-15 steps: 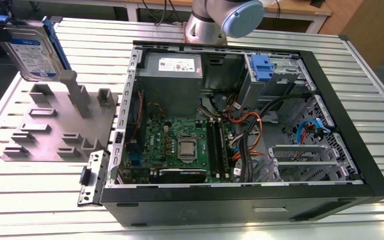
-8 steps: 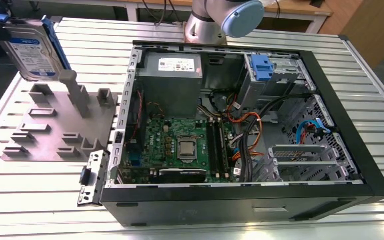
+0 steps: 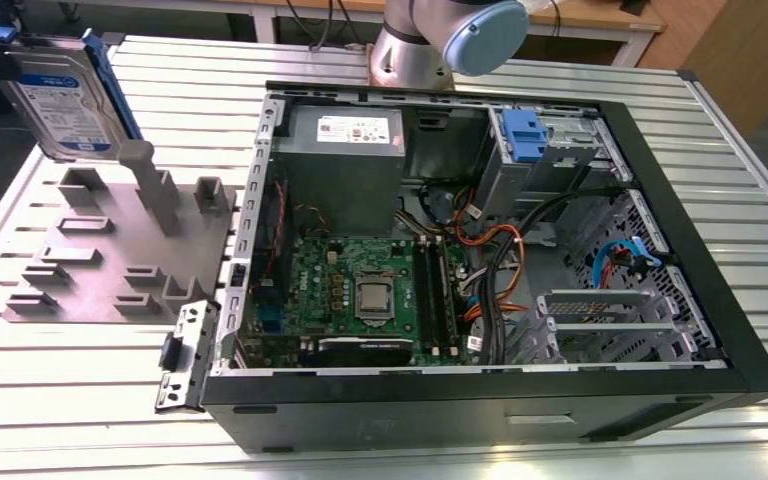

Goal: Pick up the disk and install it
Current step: 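Pick up the disk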

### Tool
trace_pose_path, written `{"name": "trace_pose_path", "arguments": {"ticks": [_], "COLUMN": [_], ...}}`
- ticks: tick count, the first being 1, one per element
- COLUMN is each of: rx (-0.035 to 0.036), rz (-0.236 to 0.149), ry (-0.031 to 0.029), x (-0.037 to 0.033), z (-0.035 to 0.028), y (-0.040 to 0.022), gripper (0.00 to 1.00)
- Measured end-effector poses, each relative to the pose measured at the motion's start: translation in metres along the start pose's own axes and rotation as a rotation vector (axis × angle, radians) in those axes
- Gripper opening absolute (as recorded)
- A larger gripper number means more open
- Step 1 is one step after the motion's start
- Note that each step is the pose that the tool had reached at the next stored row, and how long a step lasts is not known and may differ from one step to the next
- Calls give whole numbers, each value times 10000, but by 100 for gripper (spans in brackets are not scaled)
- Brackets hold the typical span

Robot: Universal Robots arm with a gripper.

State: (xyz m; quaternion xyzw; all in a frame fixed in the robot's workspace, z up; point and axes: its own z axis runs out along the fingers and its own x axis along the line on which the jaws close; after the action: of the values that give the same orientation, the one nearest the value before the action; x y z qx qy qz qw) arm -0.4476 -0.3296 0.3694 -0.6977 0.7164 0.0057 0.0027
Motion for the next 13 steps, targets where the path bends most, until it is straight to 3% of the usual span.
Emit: {"name": "trace_pose_path", "arguments": {"ticks": [13], "rx": [0], "rz": [0], "ry": [0], "x": [0], "z": [-21], "y": [0], "gripper": [36]}}
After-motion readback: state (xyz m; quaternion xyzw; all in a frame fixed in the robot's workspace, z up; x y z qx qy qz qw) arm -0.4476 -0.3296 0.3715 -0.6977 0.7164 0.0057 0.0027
